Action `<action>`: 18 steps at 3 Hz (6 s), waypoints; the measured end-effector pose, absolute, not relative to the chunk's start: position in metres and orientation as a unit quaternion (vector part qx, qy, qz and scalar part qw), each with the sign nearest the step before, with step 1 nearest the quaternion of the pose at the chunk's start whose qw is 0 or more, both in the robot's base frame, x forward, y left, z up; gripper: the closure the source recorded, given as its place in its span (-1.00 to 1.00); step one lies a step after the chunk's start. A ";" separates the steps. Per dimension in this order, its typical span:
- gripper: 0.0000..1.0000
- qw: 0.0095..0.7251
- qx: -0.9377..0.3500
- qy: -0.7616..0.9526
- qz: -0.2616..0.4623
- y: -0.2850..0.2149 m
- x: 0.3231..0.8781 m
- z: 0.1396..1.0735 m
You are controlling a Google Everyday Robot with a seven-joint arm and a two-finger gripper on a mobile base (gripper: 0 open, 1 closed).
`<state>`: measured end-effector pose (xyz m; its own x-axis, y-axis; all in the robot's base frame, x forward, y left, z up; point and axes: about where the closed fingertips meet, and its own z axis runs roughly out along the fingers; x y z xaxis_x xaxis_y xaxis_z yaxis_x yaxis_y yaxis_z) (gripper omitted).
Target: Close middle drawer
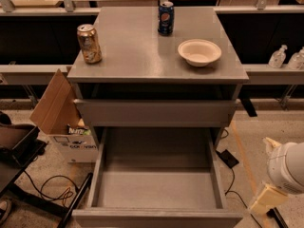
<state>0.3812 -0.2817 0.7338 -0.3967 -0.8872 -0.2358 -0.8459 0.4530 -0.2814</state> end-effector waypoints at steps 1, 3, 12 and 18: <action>-1.00 0.193 -0.517 0.833 -0.037 -0.264 0.371 0.713; -0.51 0.176 -0.515 0.837 0.054 -0.211 0.317 0.579; 1.00 0.216 -0.546 0.809 0.035 -0.170 0.337 0.479; 1.00 0.279 -0.542 0.787 0.096 -0.133 0.365 0.380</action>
Offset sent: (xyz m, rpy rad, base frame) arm -0.0731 0.0880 -0.1634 0.2131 0.1372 0.0487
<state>0.3652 -0.1333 0.3805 -0.2562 -0.7997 -0.5430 -0.9069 0.3932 -0.1512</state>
